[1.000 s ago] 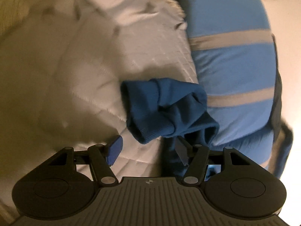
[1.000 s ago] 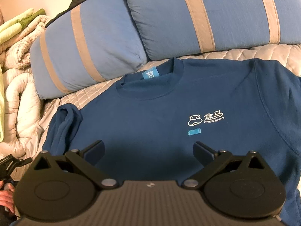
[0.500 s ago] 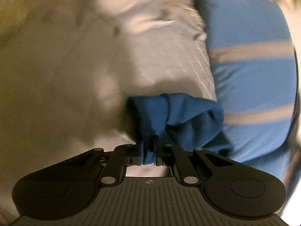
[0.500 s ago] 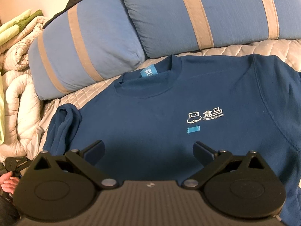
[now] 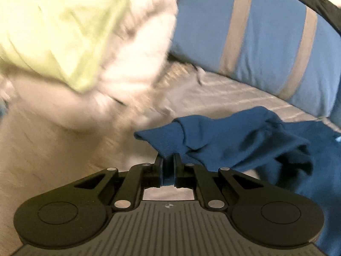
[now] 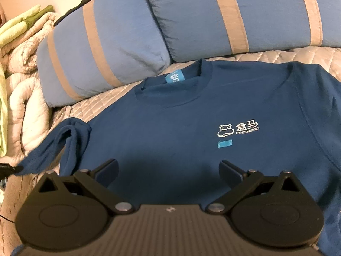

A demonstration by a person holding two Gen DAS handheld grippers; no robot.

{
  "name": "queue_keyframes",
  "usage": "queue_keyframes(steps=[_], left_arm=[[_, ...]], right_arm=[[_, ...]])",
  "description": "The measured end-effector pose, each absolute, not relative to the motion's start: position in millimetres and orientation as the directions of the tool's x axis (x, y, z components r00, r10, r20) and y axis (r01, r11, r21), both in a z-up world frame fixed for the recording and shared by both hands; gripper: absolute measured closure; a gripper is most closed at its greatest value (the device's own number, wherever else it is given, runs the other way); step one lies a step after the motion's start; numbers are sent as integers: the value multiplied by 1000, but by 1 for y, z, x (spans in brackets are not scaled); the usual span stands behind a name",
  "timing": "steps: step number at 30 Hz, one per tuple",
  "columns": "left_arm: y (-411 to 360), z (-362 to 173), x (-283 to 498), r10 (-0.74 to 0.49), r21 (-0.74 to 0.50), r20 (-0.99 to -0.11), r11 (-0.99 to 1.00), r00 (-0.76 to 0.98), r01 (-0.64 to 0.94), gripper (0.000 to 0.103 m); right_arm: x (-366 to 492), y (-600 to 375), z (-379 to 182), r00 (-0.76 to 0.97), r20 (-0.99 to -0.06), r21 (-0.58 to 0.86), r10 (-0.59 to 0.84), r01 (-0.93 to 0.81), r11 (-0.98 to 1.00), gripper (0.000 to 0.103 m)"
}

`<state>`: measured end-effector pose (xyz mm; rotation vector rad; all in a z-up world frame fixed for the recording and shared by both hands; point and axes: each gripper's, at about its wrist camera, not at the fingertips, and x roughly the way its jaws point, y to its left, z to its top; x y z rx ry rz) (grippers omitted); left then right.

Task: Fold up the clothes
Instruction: 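Lift the held cuff and pull the sleeve outward from the body with the left gripper, then hold the cuff with the left gripper and stretch the sleeve straight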

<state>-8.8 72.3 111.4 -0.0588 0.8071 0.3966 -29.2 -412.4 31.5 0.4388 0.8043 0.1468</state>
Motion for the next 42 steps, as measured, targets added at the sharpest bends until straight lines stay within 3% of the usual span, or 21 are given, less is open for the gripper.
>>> queue_keyframes(steps=[13, 26, 36, 40, 42], left_arm=[[149, 146, -63, 555, 262, -618, 813, 556, -521, 95], [217, 132, -119, 625, 264, -627, 733, 465, -627, 95], [241, 78, -126, 602, 241, -697, 709, 390, -662, 94], [246, 66, -131, 616, 205, -681, 679, 395, -705, 91], [247, 66, -140, 619, 160, -664, 665, 419, -729, 81]], right_arm=[[-33, -409, 40, 724, -614, 454, 315, -3, 891, 0], [-33, -412, 39, 724, -616, 473, 312, 24, 881, 0], [-34, -402, 39, 714, -629, 418, 307, -23, 908, 0], [-36, -390, 42, 718, -628, 353, 300, -82, 932, 0], [-39, -384, 44, 726, -620, 324, 299, -111, 940, 0]])
